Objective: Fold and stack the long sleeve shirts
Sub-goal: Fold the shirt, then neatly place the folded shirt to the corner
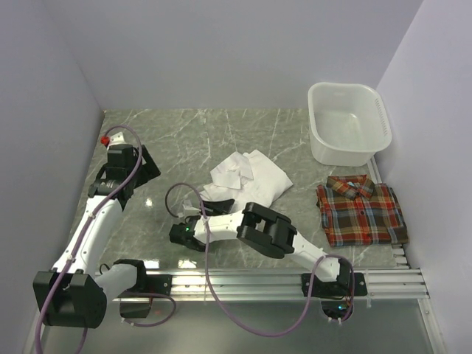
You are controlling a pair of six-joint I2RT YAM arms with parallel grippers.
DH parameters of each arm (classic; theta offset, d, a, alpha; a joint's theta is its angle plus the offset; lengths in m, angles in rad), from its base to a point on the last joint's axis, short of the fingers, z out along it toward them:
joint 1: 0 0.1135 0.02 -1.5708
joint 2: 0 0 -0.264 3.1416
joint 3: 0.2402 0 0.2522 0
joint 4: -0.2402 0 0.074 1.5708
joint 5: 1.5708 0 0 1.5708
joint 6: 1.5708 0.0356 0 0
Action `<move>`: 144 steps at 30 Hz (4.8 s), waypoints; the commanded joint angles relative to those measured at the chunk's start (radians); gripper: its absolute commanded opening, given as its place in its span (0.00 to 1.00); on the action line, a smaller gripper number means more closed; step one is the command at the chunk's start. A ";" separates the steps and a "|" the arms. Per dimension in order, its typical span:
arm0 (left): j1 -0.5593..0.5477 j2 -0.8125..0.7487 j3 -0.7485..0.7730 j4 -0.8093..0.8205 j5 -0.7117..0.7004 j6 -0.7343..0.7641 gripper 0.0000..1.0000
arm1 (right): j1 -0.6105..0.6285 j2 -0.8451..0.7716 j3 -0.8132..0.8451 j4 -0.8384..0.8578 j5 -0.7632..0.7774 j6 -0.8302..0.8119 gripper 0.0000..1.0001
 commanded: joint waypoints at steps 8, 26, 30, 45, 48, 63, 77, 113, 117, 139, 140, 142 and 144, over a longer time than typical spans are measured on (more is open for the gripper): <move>0.012 0.012 0.003 0.045 0.108 -0.029 0.90 | 0.133 -0.311 -0.075 0.204 -0.304 -0.087 0.68; -0.149 0.190 -0.105 0.195 0.394 -0.305 0.96 | -0.229 -0.859 -0.529 0.409 -0.812 0.145 0.45; -0.271 0.283 -0.065 0.243 0.346 -0.371 0.95 | -0.310 -0.966 -0.631 0.539 -0.924 0.195 0.39; -0.387 0.453 -0.161 0.448 0.289 -0.568 0.72 | -0.361 -0.827 -0.733 0.670 -1.168 0.254 0.37; -0.385 0.454 -0.233 0.473 0.278 -0.582 0.52 | -0.358 -0.792 -0.739 0.652 -1.248 0.241 0.35; -0.253 0.451 -0.459 0.665 0.380 -0.586 0.01 | -0.280 -0.703 -0.692 0.569 -1.410 0.155 0.33; -0.104 0.520 -0.112 0.358 0.303 -0.311 0.39 | -0.461 -0.905 -0.567 0.485 -1.214 0.200 0.57; -0.117 0.568 -0.108 0.189 0.194 -0.356 0.04 | -0.918 -0.816 -0.767 0.698 -1.323 0.415 0.34; -0.083 0.565 -0.043 0.108 0.164 -0.297 0.06 | -0.916 -0.937 -0.731 0.552 -1.112 0.411 0.42; 0.138 0.276 0.107 -0.046 0.022 -0.040 0.92 | -1.111 -1.005 -0.773 0.186 -0.797 0.473 0.82; 0.138 0.256 0.097 -0.037 0.022 -0.033 0.92 | -1.114 -0.993 -0.770 0.182 -0.809 0.471 0.81; 0.136 0.212 0.051 -0.003 0.034 -0.024 0.91 | -1.119 -0.958 -0.764 0.185 -0.821 0.470 0.79; 0.138 0.195 0.028 0.014 0.048 -0.023 0.91 | -1.122 -0.922 -0.762 0.196 -0.827 0.477 0.76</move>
